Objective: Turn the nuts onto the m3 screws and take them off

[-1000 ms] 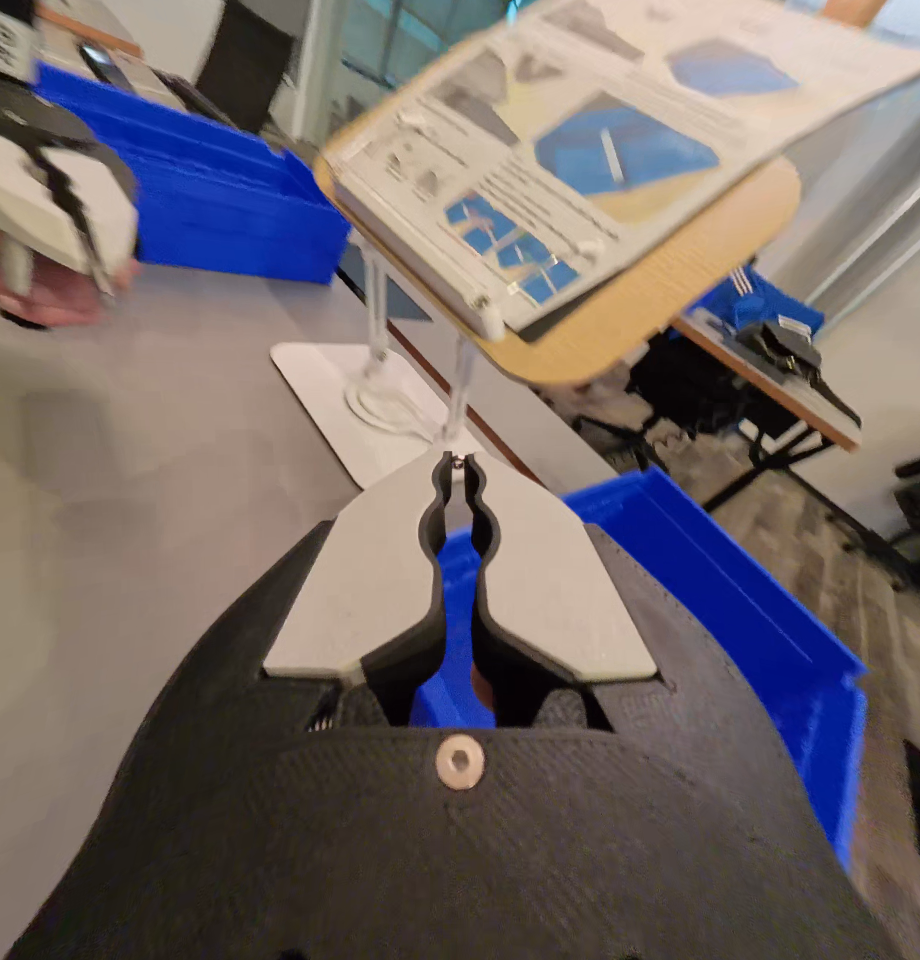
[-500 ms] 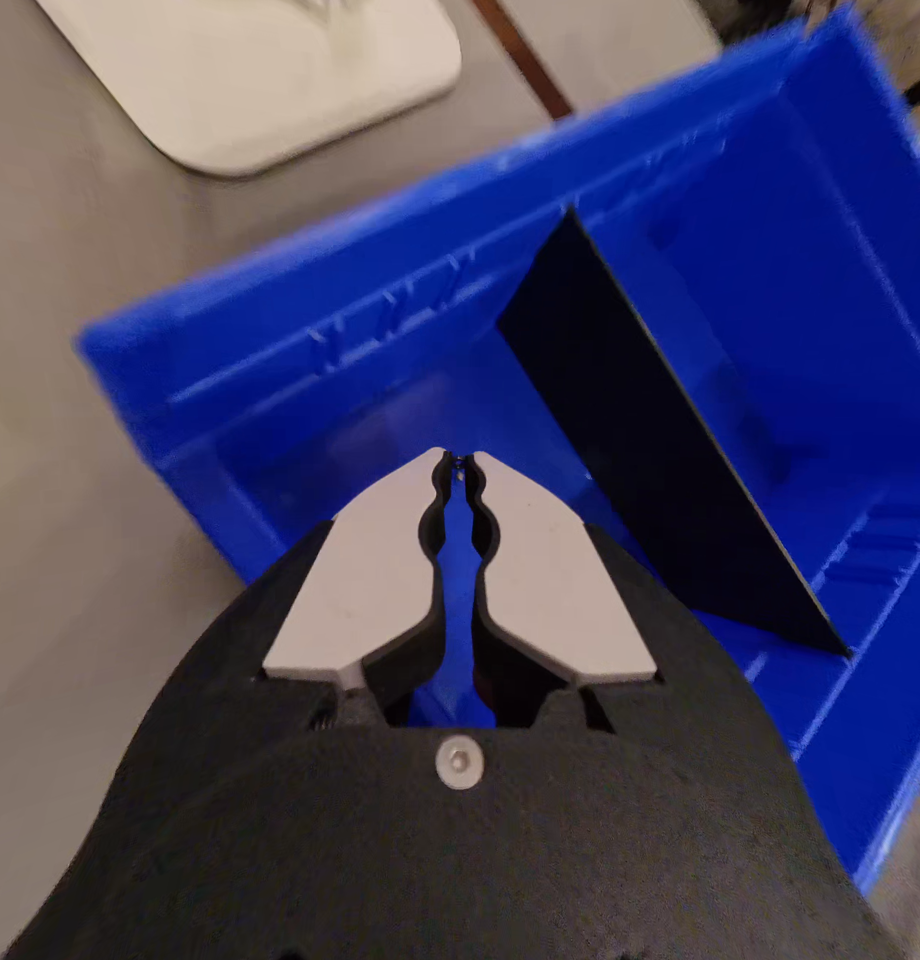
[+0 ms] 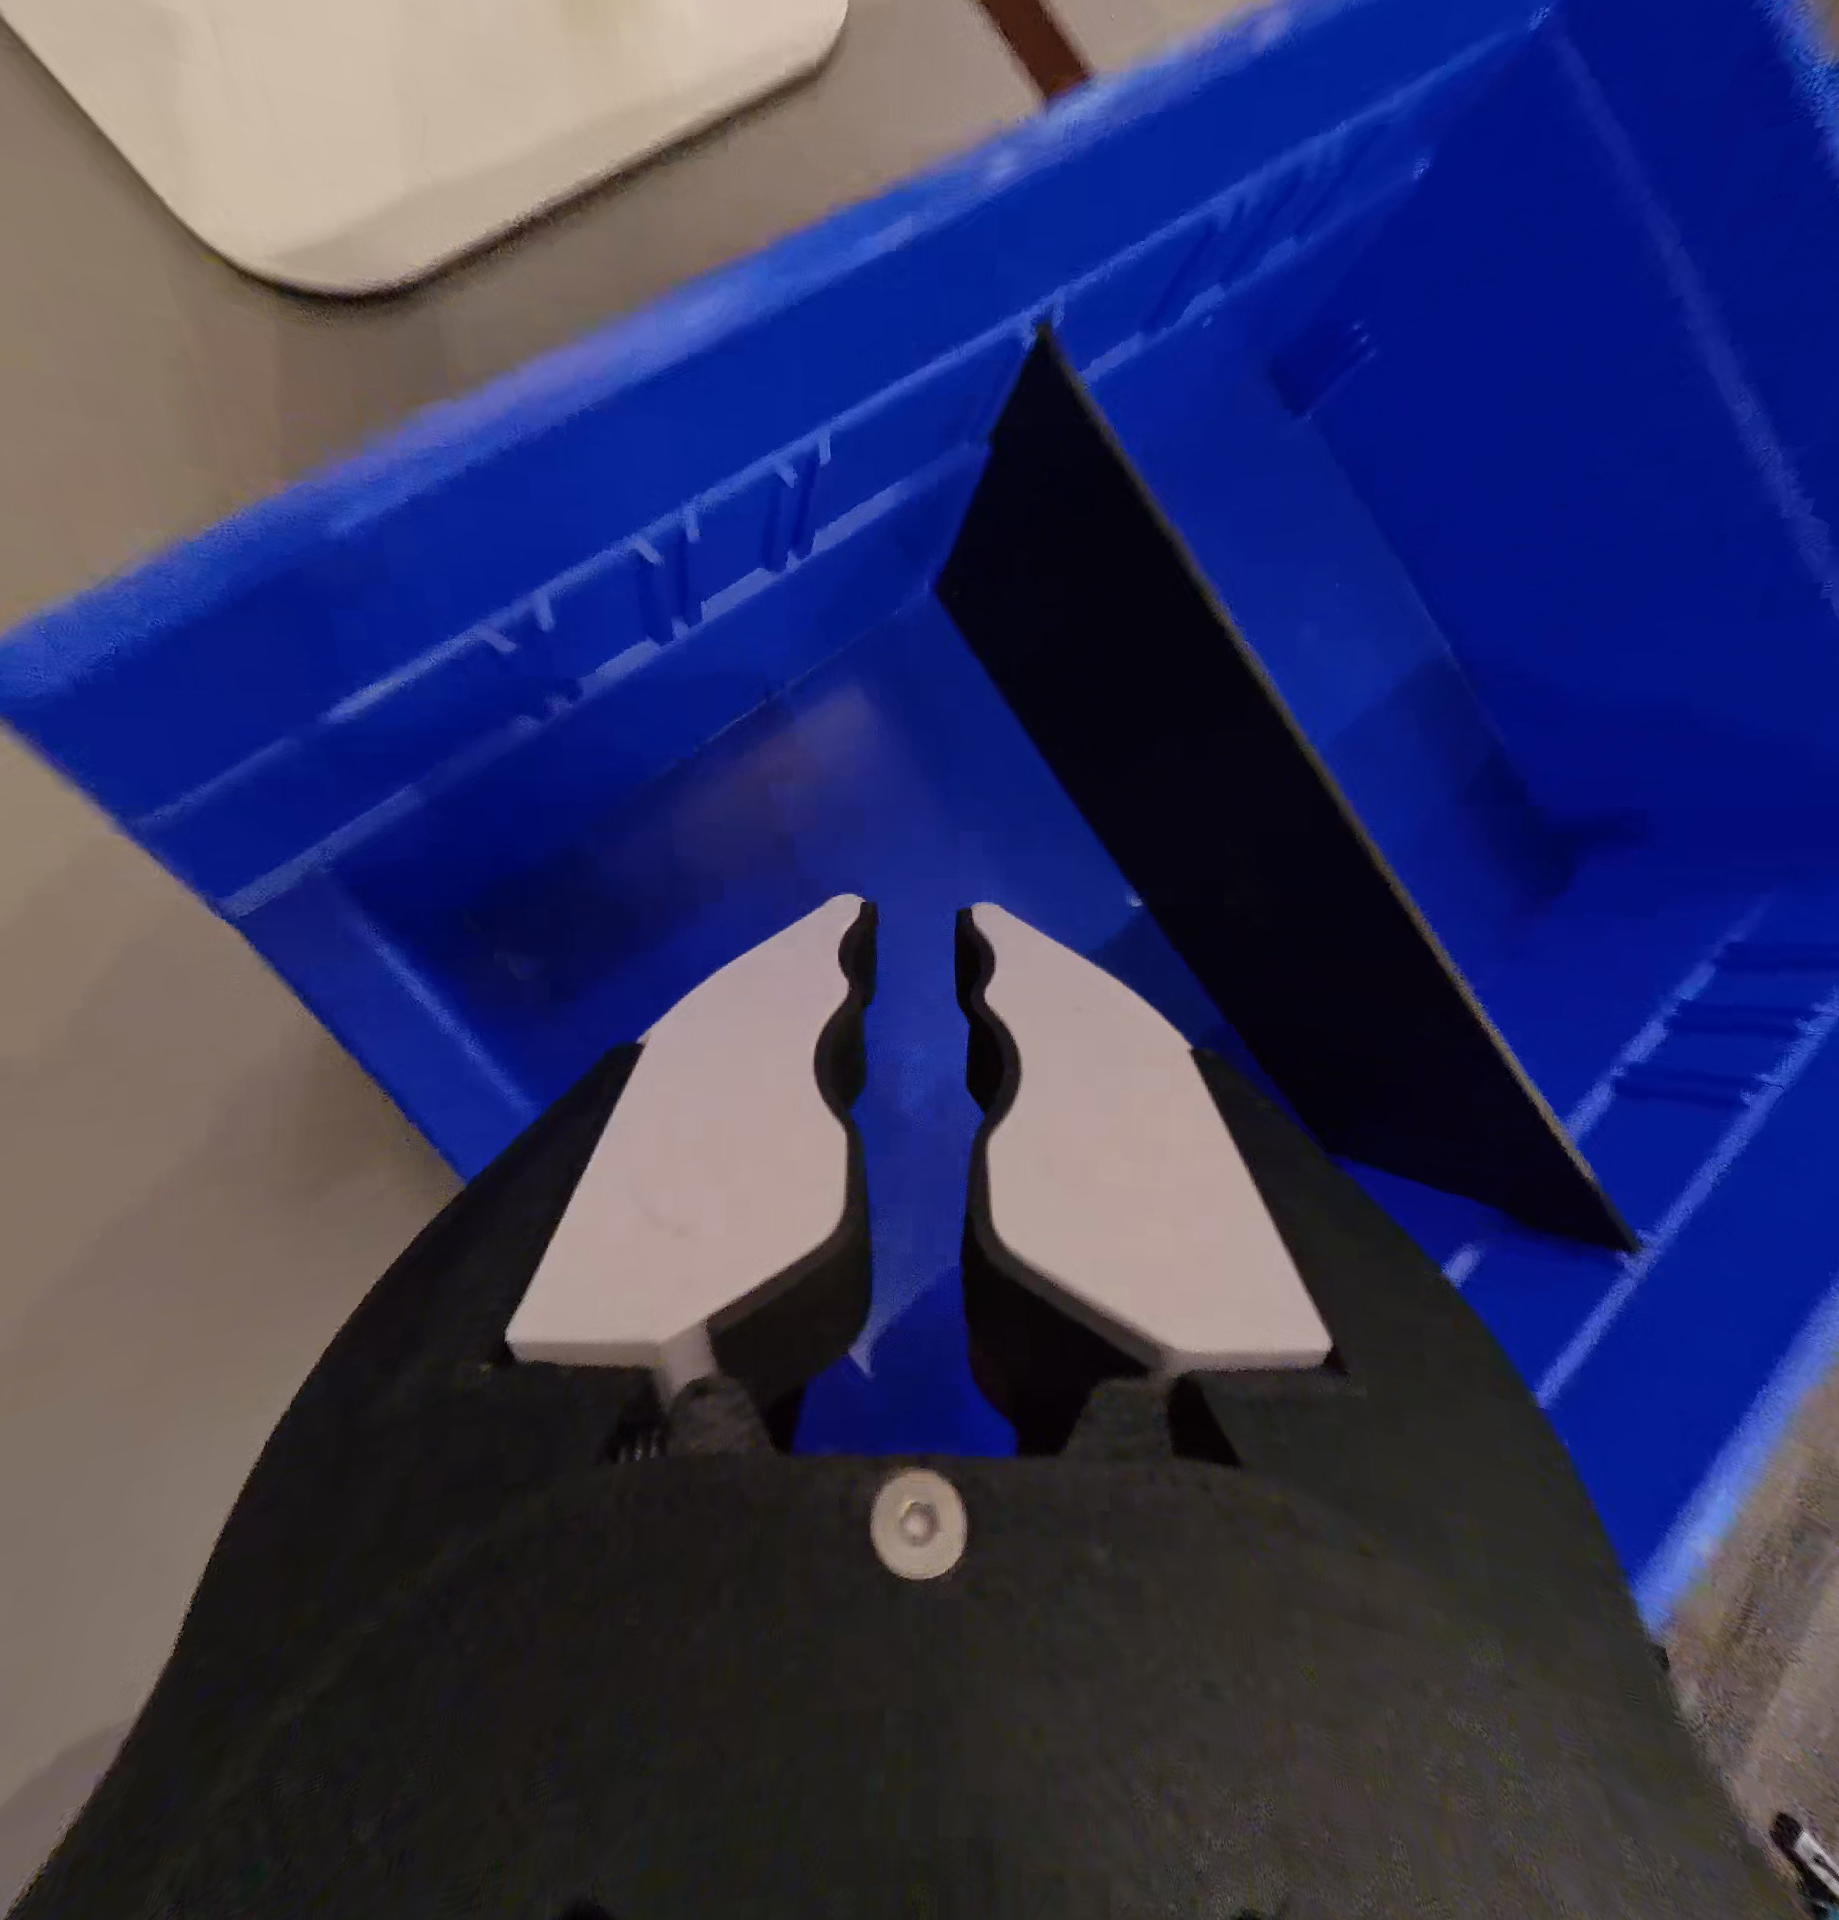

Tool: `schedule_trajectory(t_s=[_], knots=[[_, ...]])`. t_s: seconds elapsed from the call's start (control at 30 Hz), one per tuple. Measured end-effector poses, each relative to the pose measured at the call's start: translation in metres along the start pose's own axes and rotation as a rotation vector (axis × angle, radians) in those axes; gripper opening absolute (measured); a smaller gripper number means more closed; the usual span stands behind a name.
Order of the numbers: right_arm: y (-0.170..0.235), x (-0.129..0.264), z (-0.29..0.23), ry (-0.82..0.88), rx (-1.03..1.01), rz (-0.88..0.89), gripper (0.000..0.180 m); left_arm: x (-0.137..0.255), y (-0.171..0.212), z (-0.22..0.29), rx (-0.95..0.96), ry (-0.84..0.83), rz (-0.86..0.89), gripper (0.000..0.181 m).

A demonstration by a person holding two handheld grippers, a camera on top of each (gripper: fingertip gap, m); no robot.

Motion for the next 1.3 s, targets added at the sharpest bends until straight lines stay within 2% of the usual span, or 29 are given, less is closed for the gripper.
schedule_trajectory(t_s=[0.03,0.1,0.27,0.43,0.53,0.7,0.97,1.23,1.3], knots=[[-0.006,0.010,-0.004,0.025,0.017,0.033,0.015,0.000,-0.001,0.000,0.004,0.001,0.006,0.003],[-0.027,0.035,-0.020,0.072,0.091,0.128,0.012,0.001,-0.003,0.000,0.006,0.002,0.020,0.003],[-0.086,0.073,-0.108,-0.029,0.313,0.385,0.013,0.000,-0.007,0.004,-0.003,0.010,0.041,0.003],[-0.118,0.052,-0.199,-0.259,0.492,0.503,0.014,-0.001,-0.009,0.010,-0.032,0.015,0.044,0.003],[-0.128,0.038,-0.226,-0.320,0.545,0.529,0.014,0.000,-0.010,0.013,-0.041,0.023,0.046,0.003],[-0.131,0.021,-0.244,-0.467,0.533,0.549,0.013,0.002,-0.012,0.018,-0.055,0.043,0.060,0.003],[-0.130,0.012,-0.249,-0.421,0.592,0.483,0.003,-0.002,-0.006,0.024,-0.139,0.035,-0.005,0.003],[-0.128,0.010,-0.250,-0.412,0.613,0.468,0.003,-0.003,-0.005,0.024,-0.151,0.039,-0.001,0.003],[-0.128,0.011,-0.248,-0.401,0.614,0.465,0.003,-0.002,-0.008,0.023,-0.155,0.018,0.021,0.013]])
Point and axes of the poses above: each gripper's, where its closed fingertips meet, x back along the fingers, y out of its underside, z = x × y across the jaws, the point moved 3 cm from there along x, back along the fingers, and after that the axes turned 15 degrees about -y, right-handed, at the moved point
